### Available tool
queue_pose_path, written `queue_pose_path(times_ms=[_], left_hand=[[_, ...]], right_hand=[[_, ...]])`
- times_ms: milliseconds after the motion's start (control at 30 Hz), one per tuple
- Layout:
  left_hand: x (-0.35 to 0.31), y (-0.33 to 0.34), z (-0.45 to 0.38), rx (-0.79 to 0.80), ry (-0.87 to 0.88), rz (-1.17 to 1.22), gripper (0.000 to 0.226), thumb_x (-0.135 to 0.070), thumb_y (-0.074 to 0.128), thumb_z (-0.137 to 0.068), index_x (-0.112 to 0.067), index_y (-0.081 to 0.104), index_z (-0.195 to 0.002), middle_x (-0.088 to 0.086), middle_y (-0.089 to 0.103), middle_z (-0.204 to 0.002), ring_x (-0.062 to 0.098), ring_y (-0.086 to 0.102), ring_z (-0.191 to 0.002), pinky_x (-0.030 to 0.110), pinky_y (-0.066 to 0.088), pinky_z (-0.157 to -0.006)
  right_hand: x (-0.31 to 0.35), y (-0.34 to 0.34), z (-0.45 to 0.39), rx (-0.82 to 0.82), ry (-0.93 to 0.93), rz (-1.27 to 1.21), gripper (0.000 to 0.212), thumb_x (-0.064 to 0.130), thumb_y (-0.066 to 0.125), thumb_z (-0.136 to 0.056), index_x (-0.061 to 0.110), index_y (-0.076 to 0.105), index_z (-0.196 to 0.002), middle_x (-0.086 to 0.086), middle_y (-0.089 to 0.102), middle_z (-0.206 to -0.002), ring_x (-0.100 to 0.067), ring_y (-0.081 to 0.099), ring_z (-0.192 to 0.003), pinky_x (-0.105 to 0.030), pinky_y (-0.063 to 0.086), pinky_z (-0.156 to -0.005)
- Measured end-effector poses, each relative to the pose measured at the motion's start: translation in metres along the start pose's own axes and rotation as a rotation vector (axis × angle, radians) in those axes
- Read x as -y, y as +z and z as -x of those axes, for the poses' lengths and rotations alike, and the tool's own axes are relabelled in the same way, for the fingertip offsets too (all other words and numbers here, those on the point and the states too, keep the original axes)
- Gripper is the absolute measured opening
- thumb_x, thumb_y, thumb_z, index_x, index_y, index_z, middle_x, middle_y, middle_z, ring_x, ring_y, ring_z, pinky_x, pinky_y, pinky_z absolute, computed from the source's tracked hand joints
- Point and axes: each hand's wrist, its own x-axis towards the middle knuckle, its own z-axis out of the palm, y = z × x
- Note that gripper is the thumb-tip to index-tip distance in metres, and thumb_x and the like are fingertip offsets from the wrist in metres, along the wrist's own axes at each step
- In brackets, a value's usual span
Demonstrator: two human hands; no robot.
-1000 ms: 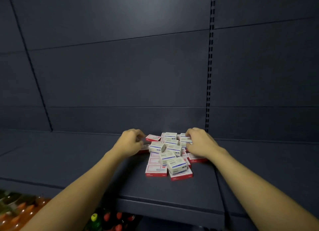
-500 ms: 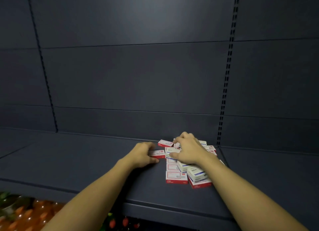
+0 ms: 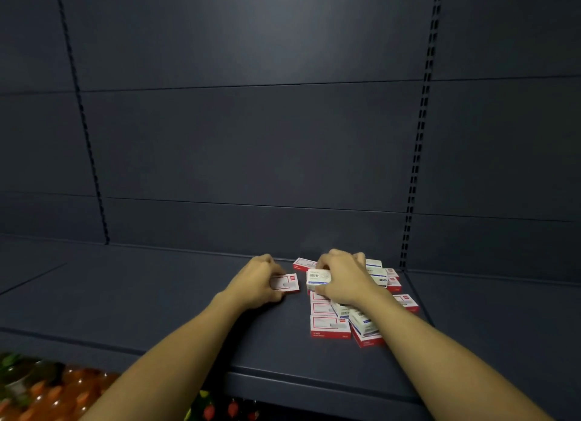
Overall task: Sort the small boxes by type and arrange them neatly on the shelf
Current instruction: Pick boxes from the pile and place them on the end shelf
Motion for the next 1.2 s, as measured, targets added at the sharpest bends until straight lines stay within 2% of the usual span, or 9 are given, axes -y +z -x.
queue_pose_path(times_ms=[100,267,433,533,600,800,933,1067,1200], left_hand=[[0.002,-0.005,0.004,-0.055,0.027,-0.009,0.049,-0.034,0.074,-0.078,-0.024,0.067,-0.125,-0.007,0.051,-0.109,0.014,0.05,-0.107,0.027,0.046,-0.092],[-0.006,-0.026,-0.005,-0.162,0.108,-0.064,0.052,-0.033,0.074,-0.079,-0.021,0.065,-0.128,-0.006,0.052,-0.111,0.013,0.047,-0.104,0.036,0.05,-0.092],[-0.027,-0.039,-0.025,-0.214,0.173,-0.016,0.054,-0.032,0.074,-0.079,-0.019,0.063,-0.13,-0.005,0.052,-0.115,0.014,0.044,-0.108,0.032,0.047,-0.095],[-0.037,-0.032,-0.031,-0.219,0.219,0.027,0.058,-0.036,0.076,-0.081,-0.018,0.061,-0.134,-0.006,0.051,-0.118,0.012,0.042,-0.112,0.026,0.043,-0.097],[-0.045,-0.026,-0.033,-0.21,0.243,0.036,0.058,-0.036,0.076,-0.082,-0.018,0.059,-0.135,-0.006,0.051,-0.12,0.011,0.042,-0.114,0.028,0.044,-0.099],[-0.072,-0.008,-0.04,-0.166,0.268,0.063,0.052,-0.037,0.077,-0.082,-0.023,0.059,-0.129,-0.009,0.051,-0.121,0.008,0.041,-0.114,0.027,0.045,-0.095],[-0.101,-0.004,-0.047,-0.15,0.302,0.071,0.05,-0.036,0.076,-0.082,-0.023,0.06,-0.128,-0.01,0.05,-0.12,0.007,0.041,-0.114,0.029,0.046,-0.095],[-0.138,-0.003,-0.053,-0.148,0.342,0.065,0.049,-0.034,0.075,-0.082,-0.024,0.06,-0.127,-0.011,0.05,-0.118,0.007,0.041,-0.112,0.031,0.047,-0.094],[-0.181,0.007,-0.057,-0.135,0.364,0.058,0.047,-0.033,0.074,-0.08,-0.024,0.061,-0.124,-0.012,0.049,-0.113,0.008,0.04,-0.108,0.034,0.048,-0.092]], right_hand=[[0.0,-0.002,0.0,-0.088,-0.01,-0.093,0.032,0.051,0.073,-0.079,0.032,0.063,-0.103,0.012,0.055,-0.107,-0.014,0.052,-0.102,-0.035,0.032,-0.095],[-0.004,-0.016,-0.003,-0.183,-0.017,-0.138,0.036,0.026,0.077,-0.077,0.027,0.06,-0.109,0.009,0.053,-0.111,-0.014,0.05,-0.107,-0.03,0.038,-0.096],[-0.018,-0.023,0.002,-0.221,0.07,-0.103,0.041,0.023,0.079,-0.074,0.025,0.06,-0.11,0.008,0.052,-0.111,-0.015,0.048,-0.107,-0.027,0.037,-0.092],[-0.03,-0.027,0.013,-0.243,0.091,-0.097,0.04,0.022,0.079,-0.075,0.024,0.06,-0.11,0.007,0.052,-0.111,-0.013,0.047,-0.106,-0.029,0.04,-0.095],[-0.039,-0.03,0.022,-0.269,0.11,-0.112,0.039,0.02,0.081,-0.074,0.022,0.061,-0.108,0.007,0.051,-0.108,-0.013,0.046,-0.105,-0.03,0.043,-0.094],[-0.065,-0.039,0.047,-0.317,0.147,-0.112,0.034,0.015,0.081,-0.073,0.021,0.062,-0.101,0.009,0.049,-0.102,-0.012,0.046,-0.1,-0.021,0.037,-0.081],[-0.089,-0.052,0.068,-0.329,0.176,-0.091,0.035,0.015,0.081,-0.073,0.02,0.063,-0.103,0.009,0.051,-0.103,-0.011,0.045,-0.1,-0.021,0.04,-0.083],[-0.117,-0.071,0.091,-0.381,0.206,-0.09,0.032,0.014,0.079,-0.073,0.018,0.063,-0.101,0.007,0.052,-0.102,-0.012,0.046,-0.097,-0.022,0.039,-0.08],[-0.149,-0.092,0.121,-0.395,0.224,-0.081,0.032,0.015,0.079,-0.073,0.019,0.064,-0.101,0.006,0.053,-0.102,-0.014,0.047,-0.096,-0.026,0.043,-0.086]])
